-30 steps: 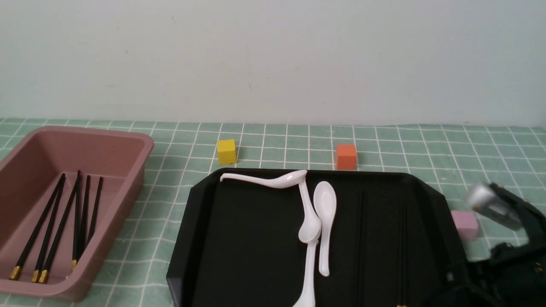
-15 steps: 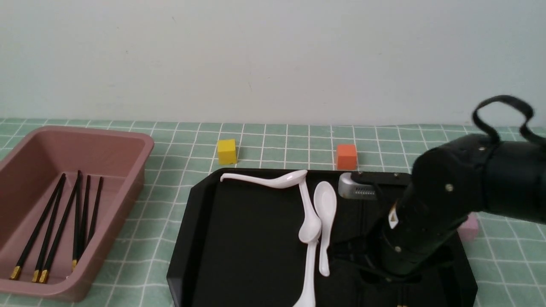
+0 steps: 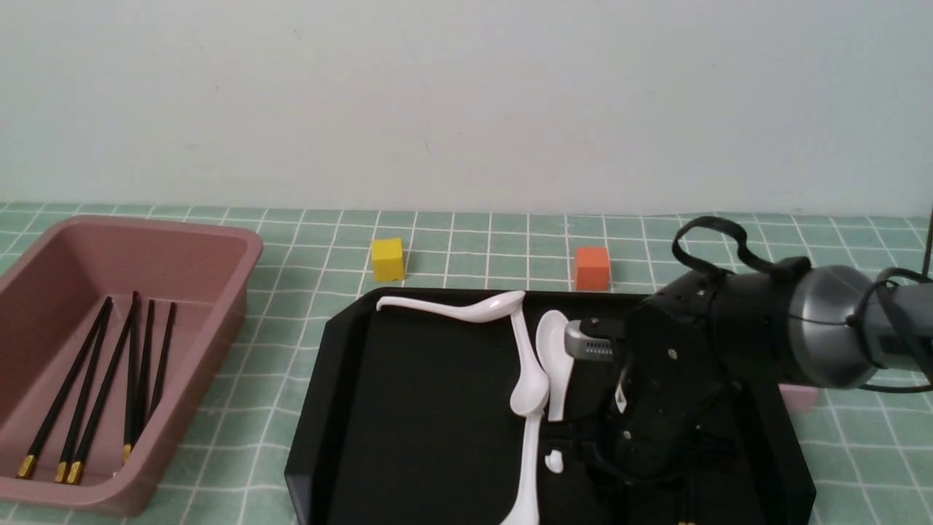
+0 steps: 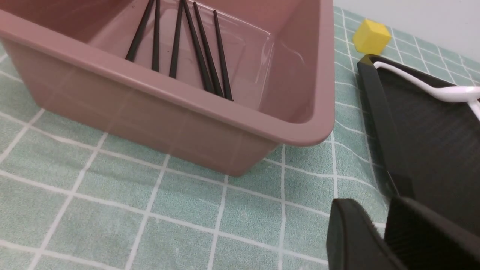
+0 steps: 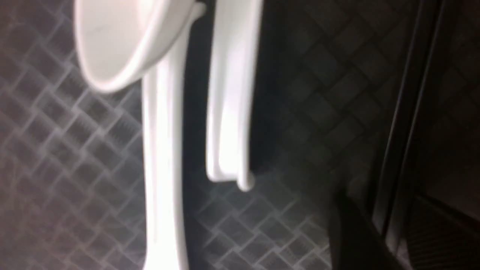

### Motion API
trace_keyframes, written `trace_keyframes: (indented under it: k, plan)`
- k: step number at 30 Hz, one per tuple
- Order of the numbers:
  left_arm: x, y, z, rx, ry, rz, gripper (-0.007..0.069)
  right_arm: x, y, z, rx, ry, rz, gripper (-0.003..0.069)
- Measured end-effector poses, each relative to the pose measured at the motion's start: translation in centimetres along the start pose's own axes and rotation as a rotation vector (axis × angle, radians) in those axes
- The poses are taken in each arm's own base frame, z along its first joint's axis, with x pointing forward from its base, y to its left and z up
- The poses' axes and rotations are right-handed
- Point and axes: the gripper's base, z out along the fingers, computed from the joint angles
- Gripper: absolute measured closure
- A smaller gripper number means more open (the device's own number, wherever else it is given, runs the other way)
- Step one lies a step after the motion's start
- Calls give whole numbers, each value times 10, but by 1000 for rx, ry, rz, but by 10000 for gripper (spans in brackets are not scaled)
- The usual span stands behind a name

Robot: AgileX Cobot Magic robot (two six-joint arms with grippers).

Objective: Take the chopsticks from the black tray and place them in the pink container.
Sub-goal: 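Move the gripper over the chopsticks on the black tray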

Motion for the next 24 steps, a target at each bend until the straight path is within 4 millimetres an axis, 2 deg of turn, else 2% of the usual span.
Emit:
trace_keyframes:
  k: [8, 11, 14, 18, 21, 24]
  plan:
    - [0, 0, 0, 0, 0, 0, 455, 0, 1, 1, 10, -2, -3, 422]
    - [0, 0, 0, 0, 0, 0, 449, 0, 0, 1, 18, -1, -9, 456]
    - [0, 0, 0, 0, 0, 0, 447, 0, 0, 1, 28, 5, -14, 533]
    - [0, 0, 0, 0, 0, 0, 445, 0, -1, -1, 29, 6, -31, 550]
    - [0, 0, 0, 0, 0, 0, 444, 2, -2, -6, 39, 13, -37, 550]
    - [0, 0, 0, 0, 0, 0, 442, 3, -5, -26, 34, -4, -44, 550]
